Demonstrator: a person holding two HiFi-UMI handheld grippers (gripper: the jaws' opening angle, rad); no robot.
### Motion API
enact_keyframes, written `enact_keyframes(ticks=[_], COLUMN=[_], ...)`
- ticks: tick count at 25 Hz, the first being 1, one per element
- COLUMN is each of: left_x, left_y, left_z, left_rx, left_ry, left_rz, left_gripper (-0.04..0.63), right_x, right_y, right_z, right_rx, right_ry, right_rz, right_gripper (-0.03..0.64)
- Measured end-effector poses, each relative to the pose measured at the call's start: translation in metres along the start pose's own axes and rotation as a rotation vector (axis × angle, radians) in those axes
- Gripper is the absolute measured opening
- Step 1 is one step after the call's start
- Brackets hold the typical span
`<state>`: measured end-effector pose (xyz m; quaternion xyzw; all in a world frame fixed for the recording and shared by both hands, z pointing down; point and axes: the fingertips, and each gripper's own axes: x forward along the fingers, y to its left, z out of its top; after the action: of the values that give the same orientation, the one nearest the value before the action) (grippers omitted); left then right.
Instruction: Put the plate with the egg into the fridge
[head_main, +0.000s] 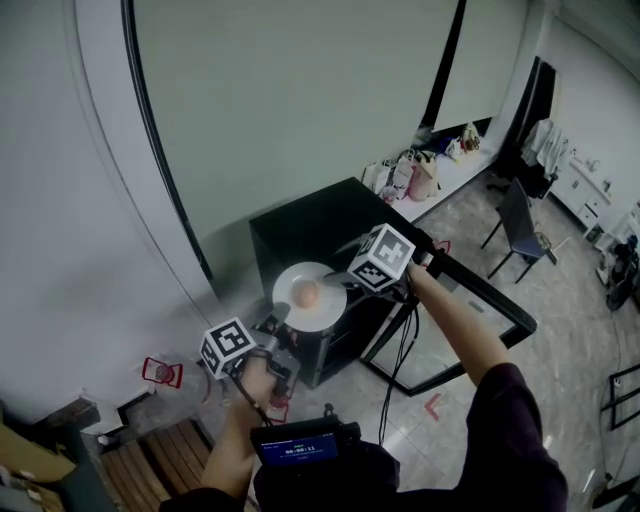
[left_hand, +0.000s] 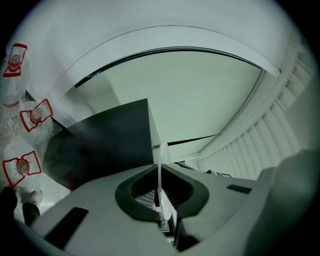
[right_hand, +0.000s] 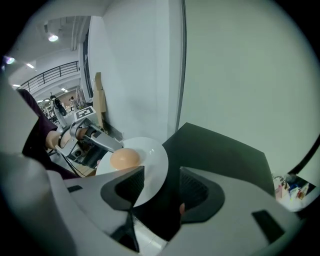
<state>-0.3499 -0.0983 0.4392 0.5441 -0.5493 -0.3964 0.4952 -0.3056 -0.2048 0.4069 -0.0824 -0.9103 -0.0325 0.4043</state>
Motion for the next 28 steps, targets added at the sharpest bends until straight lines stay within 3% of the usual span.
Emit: enact_keyframes(ticks=[7,13,23,28], left_x=[-0.024,-0.038,-0.034,-0.03], left_y=[-0.007,-0.004,0.008,0.028], left_z=[-0.023,-0.075,-0.205,-0.237], left_rx=[0.002,-0.007,-0.071,-0.101], left_ry=[-0.033,-0.087,-0.178,-0.189], left_rz=[0.012,0.044,0.093,0.129], left_gripper=[0.02,0.02,0.02,0.02], right_x=[-0.045,-0.081,-0.123,-0.122], right_y=[0.03,0.058,0.101,0.112], right_z=[-0.014,-0.052,-0.166,-0.201], right_rx=[0.032,0.008,-0.06,-0.053], right_ry=[-0.151,-0.237,-0.193,-0.171], right_rz=[-0.037,-0.023,0.006,-0.005], right_gripper=[0.227,0.227,0.227,0.227])
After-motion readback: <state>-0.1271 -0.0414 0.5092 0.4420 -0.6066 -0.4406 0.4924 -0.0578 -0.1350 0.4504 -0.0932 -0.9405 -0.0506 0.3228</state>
